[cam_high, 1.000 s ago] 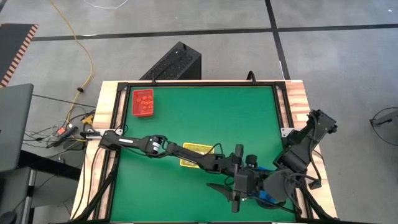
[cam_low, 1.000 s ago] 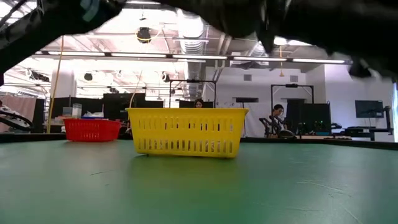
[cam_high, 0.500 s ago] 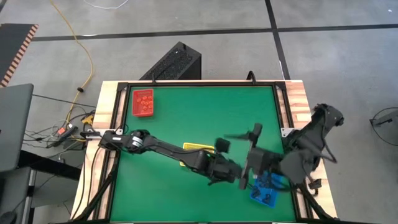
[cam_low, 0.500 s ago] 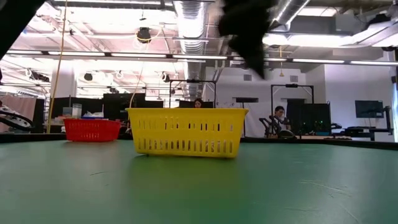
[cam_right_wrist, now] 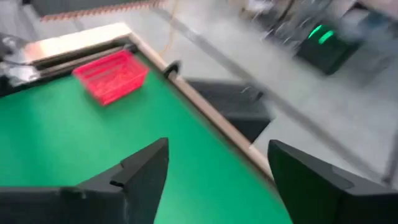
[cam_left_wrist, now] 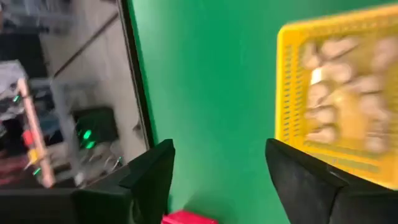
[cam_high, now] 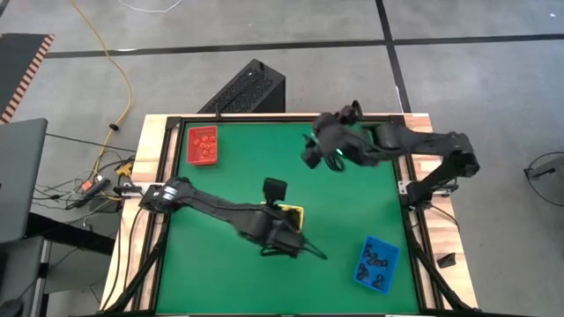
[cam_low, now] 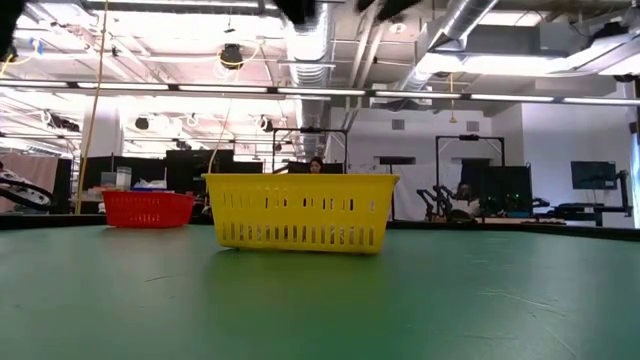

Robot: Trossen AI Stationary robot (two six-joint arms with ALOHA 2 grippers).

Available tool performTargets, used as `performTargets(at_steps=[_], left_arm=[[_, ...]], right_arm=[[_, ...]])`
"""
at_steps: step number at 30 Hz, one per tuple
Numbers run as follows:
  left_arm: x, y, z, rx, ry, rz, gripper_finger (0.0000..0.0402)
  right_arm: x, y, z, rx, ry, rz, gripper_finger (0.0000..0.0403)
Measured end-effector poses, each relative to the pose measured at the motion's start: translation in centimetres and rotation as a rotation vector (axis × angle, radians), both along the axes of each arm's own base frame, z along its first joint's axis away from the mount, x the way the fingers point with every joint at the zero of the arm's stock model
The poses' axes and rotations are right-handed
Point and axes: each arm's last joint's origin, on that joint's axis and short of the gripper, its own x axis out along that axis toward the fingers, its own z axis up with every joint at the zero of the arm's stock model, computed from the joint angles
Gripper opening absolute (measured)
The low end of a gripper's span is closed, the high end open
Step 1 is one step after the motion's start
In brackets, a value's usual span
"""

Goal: Sort Halloween decoration
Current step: Adjust the blue bin on the table

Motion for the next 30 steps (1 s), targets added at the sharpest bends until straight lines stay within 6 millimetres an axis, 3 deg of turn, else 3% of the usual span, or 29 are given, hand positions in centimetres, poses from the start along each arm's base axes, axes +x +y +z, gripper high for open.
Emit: performTargets(at_steps=[3, 6, 10, 13, 16, 20, 26, 30], left_arm=[[-3.4, -0.7, 4.4, -0.042, -0.123, -0.026, 0.0224], [-7.9, -0.4, 8.7, -0.046, -0.277, -0.024, 0.02], [-13.6, 1.5, 12.5, -0.065, -0.49, 0.022, 0.0163], [-17.9, 3.8, 13.6, -0.117, -0.619, 0.054, 0.0128], [-20.9, 5.5, 12.2, -0.16, -0.698, 0.067, 0.0079], [-23.5, 7.5, 8.4, -0.2, -0.776, 0.067, 0.0011], [-26.4, 9.9, 2.1, -0.286, -0.911, 0.075, 0.0001], [-27.9, 10.7, -0.7, -0.346, -1.003, 0.083, 0.0]], right_arm=[[1.9, -1.8, -2.0, 0.123, 0.006, 0.056, 0.0272], [3.5, -2.0, -4.1, 0.206, 0.078, 0.104, 0.0217], [5.3, -0.6, -6.9, 0.335, 0.204, 0.209, 0.011], [6.4, 2.1, -9.3, 0.411, 0.322, 0.292, 0.0029], [6.3, 5.8, -11.1, 0.468, 0.44, 0.331, 0.0022], [4.4, 11.3, -12.6, 0.49, 0.598, 0.36, 0.0029], [1.2, 17.7, -16.0, 0.575, 0.616, 0.378, 0.0019], [-0.4, 19.7, -19.7, 0.639, 0.637, 0.343, 0.0019]])
